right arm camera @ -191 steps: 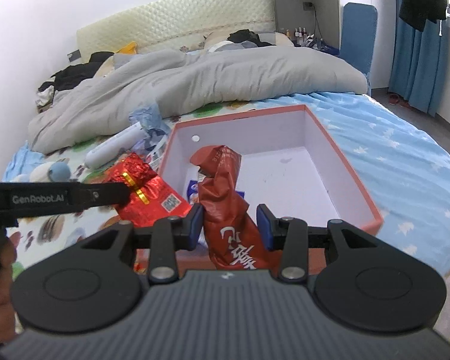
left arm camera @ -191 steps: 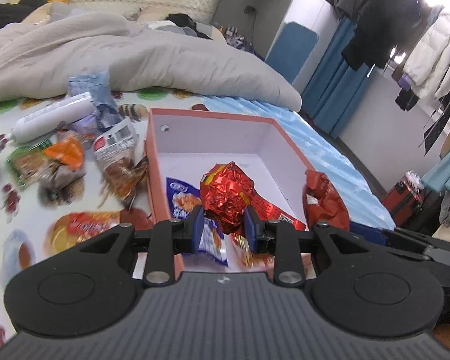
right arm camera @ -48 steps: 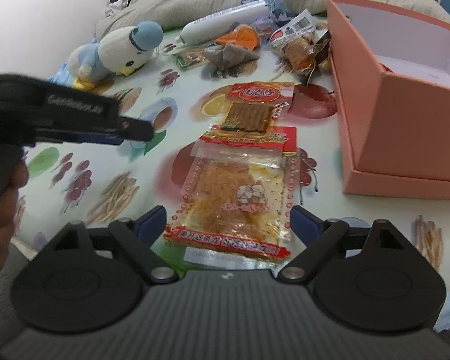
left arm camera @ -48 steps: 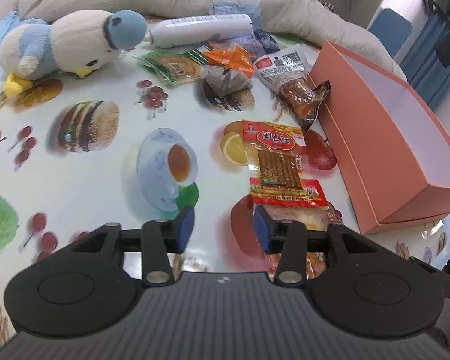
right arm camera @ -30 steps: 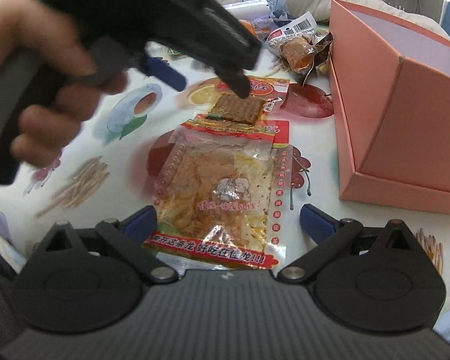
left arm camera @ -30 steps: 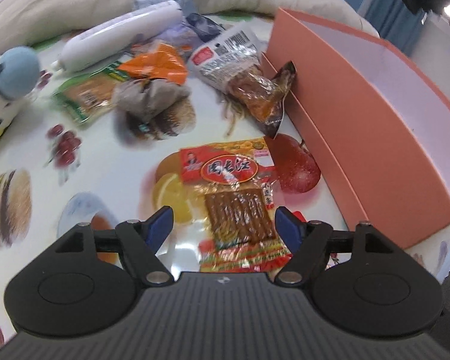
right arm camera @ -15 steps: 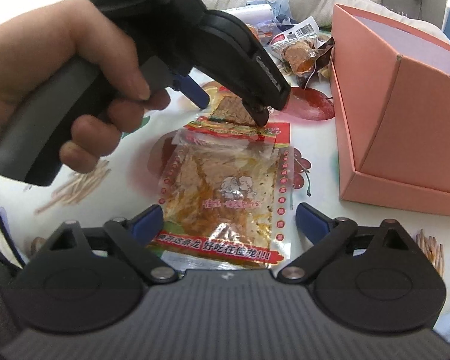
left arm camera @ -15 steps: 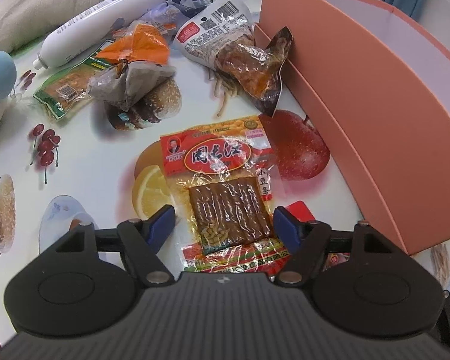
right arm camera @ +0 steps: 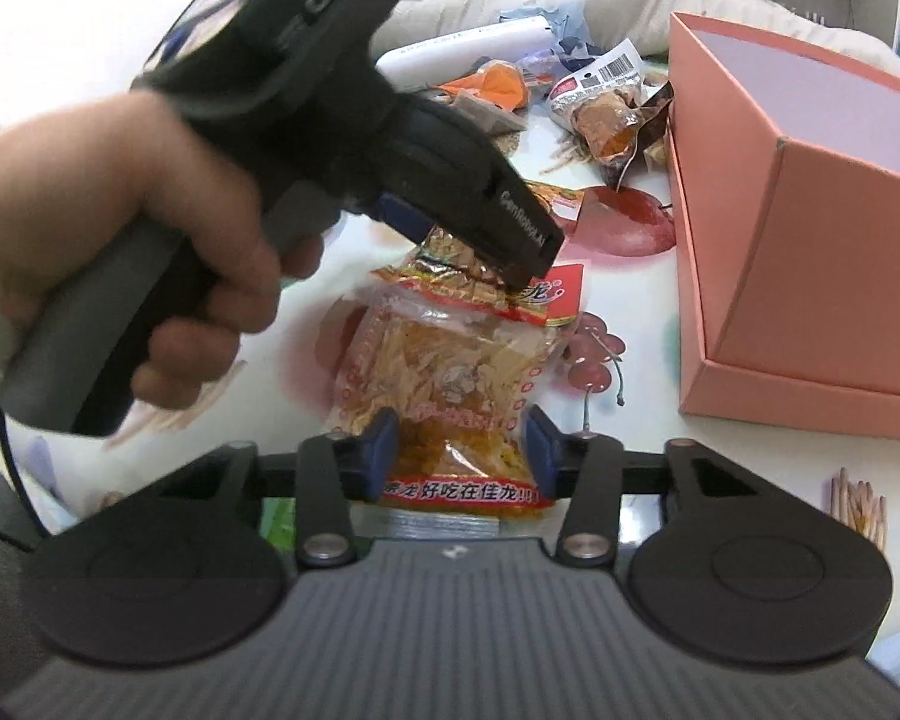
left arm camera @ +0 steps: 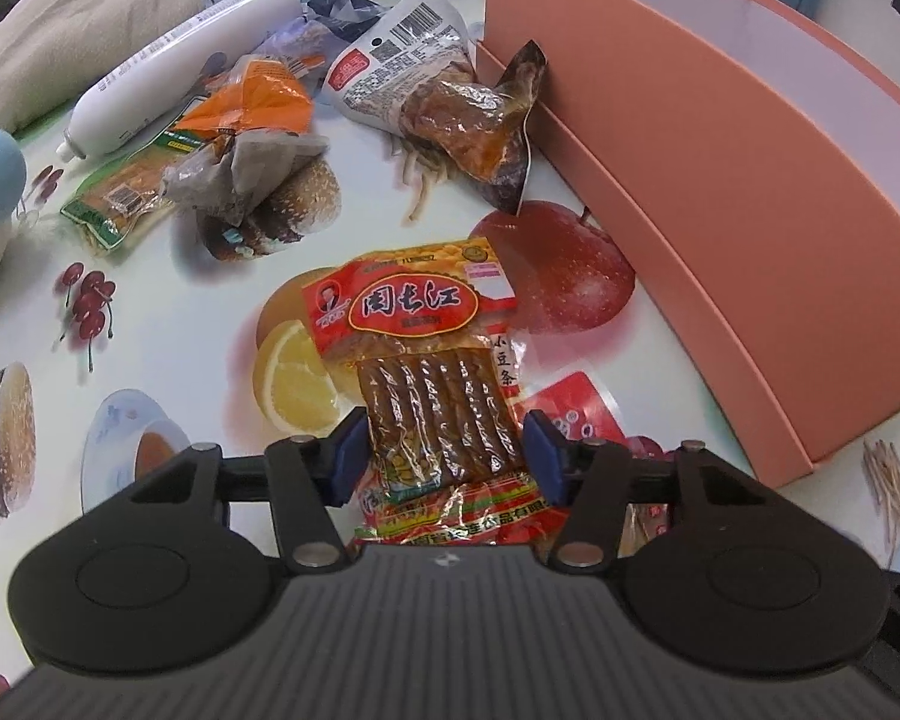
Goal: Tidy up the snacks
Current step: 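Grasp the brown-strip packet with the left tool while the right tool grasps the clear packet, then lift both packets off the bed, the right tool raising the red-label packet, then carry both held packets over the pink box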
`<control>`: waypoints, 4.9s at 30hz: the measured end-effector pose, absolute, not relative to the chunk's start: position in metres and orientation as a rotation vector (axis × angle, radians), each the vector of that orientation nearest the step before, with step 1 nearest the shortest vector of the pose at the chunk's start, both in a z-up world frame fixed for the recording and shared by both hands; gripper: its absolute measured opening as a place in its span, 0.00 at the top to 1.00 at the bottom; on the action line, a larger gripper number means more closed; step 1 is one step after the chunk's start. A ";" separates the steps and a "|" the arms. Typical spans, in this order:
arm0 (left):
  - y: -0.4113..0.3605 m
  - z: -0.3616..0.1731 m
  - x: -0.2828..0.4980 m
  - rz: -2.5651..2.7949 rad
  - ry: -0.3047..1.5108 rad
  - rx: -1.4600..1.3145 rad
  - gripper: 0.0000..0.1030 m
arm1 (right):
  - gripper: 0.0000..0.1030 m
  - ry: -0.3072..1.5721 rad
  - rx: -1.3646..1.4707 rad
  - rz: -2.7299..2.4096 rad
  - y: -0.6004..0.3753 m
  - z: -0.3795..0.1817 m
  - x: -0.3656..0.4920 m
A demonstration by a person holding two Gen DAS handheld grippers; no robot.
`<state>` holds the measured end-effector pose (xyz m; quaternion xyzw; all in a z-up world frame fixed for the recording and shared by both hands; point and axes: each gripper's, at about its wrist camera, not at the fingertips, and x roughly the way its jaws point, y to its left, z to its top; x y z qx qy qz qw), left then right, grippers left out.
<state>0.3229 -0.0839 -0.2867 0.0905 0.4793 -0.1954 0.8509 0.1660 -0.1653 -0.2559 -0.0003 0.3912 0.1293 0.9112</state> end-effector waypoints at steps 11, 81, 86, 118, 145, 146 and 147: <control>-0.049 -0.273 0.293 -0.360 1.031 0.070 0.46 | 0.72 0.791 -0.039 0.276 -0.166 -0.248 0.150; -0.020 -0.276 0.196 -0.229 0.999 0.118 0.39 | 0.75 0.794 -0.041 0.262 -0.191 -0.246 0.137; -0.015 -0.267 0.190 -0.220 0.992 0.074 0.40 | 0.77 0.782 -0.059 0.251 -0.193 -0.228 0.135; -0.029 -0.103 0.124 -0.293 0.754 -0.120 0.40 | 0.78 0.605 0.016 0.150 -0.230 -0.101 0.084; -0.166 -0.069 0.189 -0.506 0.786 -0.042 0.40 | 0.78 0.564 0.140 -0.027 -0.333 -0.083 0.105; -0.173 -0.070 0.198 -0.510 0.787 -0.038 0.40 | 0.78 0.568 0.144 -0.028 -0.338 -0.085 0.113; -0.179 -0.072 0.209 -0.514 0.790 -0.033 0.40 | 0.78 0.572 0.145 -0.030 -0.342 -0.087 0.118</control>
